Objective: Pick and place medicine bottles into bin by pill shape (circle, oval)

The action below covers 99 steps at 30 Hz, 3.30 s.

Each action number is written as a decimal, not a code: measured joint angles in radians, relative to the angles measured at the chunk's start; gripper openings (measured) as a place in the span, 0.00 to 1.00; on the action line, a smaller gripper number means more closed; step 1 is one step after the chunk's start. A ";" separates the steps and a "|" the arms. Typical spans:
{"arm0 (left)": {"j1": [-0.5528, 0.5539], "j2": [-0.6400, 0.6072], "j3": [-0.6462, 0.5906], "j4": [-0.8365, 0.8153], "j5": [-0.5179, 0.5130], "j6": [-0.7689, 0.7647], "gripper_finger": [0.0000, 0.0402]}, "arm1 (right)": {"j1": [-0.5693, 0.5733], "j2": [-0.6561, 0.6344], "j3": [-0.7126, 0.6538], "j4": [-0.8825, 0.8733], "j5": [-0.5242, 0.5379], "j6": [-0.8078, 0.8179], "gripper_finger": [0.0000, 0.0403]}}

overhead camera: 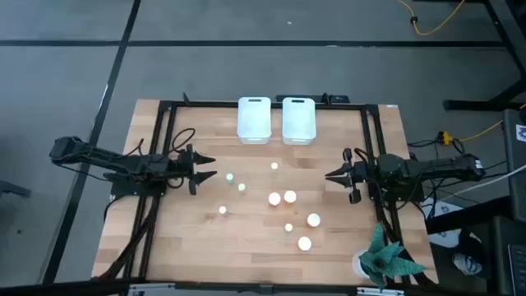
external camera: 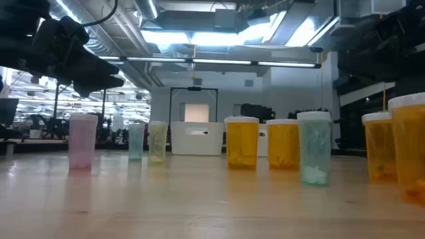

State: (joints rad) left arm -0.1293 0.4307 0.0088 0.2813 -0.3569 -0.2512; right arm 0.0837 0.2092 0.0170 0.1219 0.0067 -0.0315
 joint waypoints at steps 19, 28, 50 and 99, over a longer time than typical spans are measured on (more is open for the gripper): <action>0.000 0.000 0.000 0.000 0.000 0.000 0.58 | 0.000 0.000 0.000 0.000 0.000 0.000 0.11; 0.000 0.000 0.000 0.000 0.000 0.000 0.58 | 0.000 0.000 0.000 0.000 0.000 0.000 0.11; 0.000 0.000 0.000 0.000 0.000 0.000 0.58 | 0.000 0.000 0.000 0.005 0.000 0.027 0.11; 0.000 0.000 0.000 0.007 0.000 0.059 0.58 | 0.000 0.000 0.001 0.114 -0.008 0.288 0.43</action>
State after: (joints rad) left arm -0.1295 0.4306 0.0089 0.2879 -0.3571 -0.1920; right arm 0.0837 0.2092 0.0177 0.2363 -0.0013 0.2565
